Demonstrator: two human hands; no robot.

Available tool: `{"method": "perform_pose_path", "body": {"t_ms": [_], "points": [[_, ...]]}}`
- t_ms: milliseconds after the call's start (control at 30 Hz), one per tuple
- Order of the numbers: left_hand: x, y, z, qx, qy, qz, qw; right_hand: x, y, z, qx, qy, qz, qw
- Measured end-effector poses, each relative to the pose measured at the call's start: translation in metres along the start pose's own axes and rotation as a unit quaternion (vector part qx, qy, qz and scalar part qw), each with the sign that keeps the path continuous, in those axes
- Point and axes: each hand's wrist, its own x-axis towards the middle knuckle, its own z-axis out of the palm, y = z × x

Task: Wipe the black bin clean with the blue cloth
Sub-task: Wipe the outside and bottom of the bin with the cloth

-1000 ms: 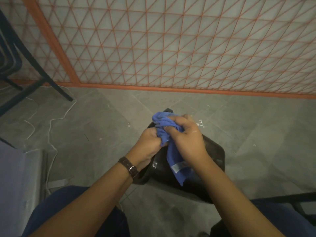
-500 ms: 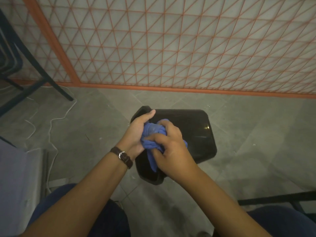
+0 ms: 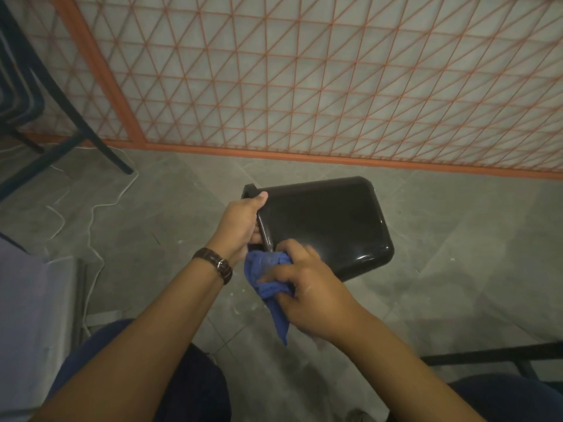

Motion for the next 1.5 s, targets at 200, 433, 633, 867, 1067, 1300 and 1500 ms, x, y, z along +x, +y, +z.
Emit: {"method": "perform_pose_path", "body": {"t_ms": [200, 433, 633, 867, 1067, 1300, 1500], "points": [[0.005, 0.003, -0.004, 0.033, -0.031, 0.007, 0.999, -0.009, 0.004, -0.013, -0.028, -0.045, 0.008, 0.999], [0.012, 0.016, -0.024, 0.029, 0.018, 0.050, 0.998, -0.018, 0.042, -0.082, 0.105, 0.113, 0.200, 0.968], [0.013, 0.016, -0.026, 0.096, 0.037, 0.080, 0.991, -0.015, 0.069, -0.118, 0.218, 0.355, 0.242, 0.876], [-0.001, 0.017, -0.016, 0.085, -0.035, 0.091, 0.992, 0.007, 0.083, -0.035, 0.140, 0.299, 0.318, 0.889], [-0.006, 0.001, -0.002, 0.061, -0.068, 0.093, 0.991, 0.029, 0.049, -0.014, 0.079, 0.271, 0.272, 0.920], [-0.005, 0.011, -0.004, 0.063, -0.022, 0.107, 0.992, 0.029, 0.021, -0.009, 0.050, 0.184, 0.034, 0.981], [0.002, 0.021, -0.019, 0.093, -0.005, 0.124, 0.988, 0.004, 0.061, -0.037, 0.072, 0.166, 0.076, 0.981]]}}
